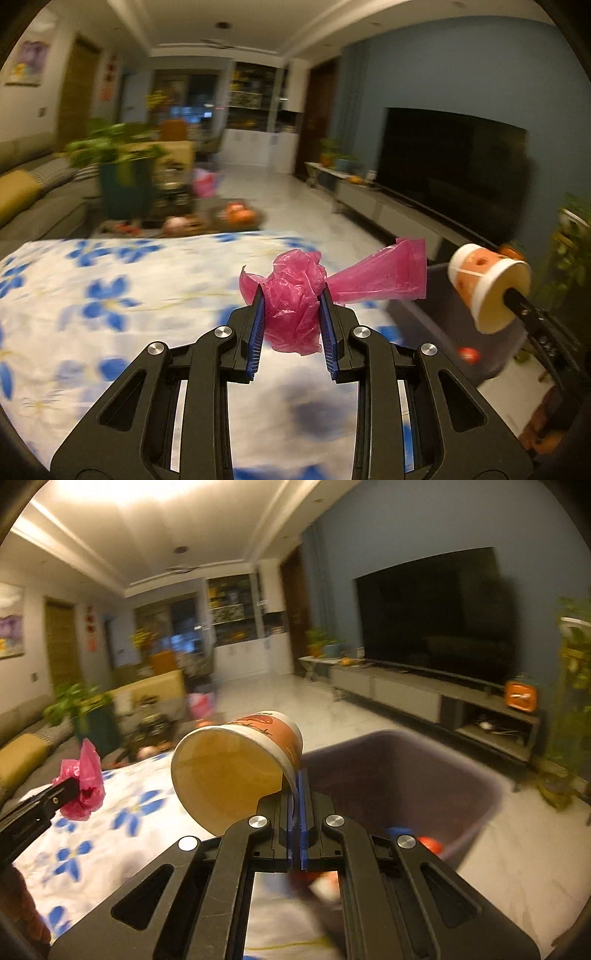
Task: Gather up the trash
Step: 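Carry the pink bag and small white cup over the grey bin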
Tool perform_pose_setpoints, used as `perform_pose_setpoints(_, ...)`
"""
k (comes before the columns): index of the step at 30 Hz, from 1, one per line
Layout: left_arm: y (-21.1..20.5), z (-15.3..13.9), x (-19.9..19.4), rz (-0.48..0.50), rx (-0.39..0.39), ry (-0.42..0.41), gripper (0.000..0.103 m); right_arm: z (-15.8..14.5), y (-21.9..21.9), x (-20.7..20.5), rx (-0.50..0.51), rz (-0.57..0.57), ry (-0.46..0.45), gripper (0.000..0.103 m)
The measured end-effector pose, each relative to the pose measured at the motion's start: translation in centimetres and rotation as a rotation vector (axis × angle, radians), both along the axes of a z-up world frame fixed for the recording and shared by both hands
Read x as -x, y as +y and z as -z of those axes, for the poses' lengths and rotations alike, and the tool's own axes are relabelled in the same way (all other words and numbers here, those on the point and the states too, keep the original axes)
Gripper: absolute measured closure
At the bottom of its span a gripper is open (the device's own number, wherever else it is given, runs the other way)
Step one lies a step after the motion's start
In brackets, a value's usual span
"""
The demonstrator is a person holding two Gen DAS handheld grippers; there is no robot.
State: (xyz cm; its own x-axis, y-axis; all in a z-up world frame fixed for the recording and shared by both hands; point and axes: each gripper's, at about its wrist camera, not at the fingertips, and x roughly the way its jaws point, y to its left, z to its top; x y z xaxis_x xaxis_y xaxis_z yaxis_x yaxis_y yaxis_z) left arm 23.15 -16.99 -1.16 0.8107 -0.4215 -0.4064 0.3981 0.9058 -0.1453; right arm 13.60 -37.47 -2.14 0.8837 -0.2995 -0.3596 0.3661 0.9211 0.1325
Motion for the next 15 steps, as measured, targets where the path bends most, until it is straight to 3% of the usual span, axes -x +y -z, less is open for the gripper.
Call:
perform_pose_setpoints(7, -8.6, 0.0, -0.2, 0.17, 0.007, 0.003, 0.077, 0.3, -4.3, 1.8, 0.015, 0.1, -0.013, 0.099)
perform_pose_setpoints(15, -14.0, 1.3, -1.9, 0.305, 0.036, 0.026, 0.076, 1.0, -6.7, 1.8, 0.007, 0.126, -0.015, 0.099)
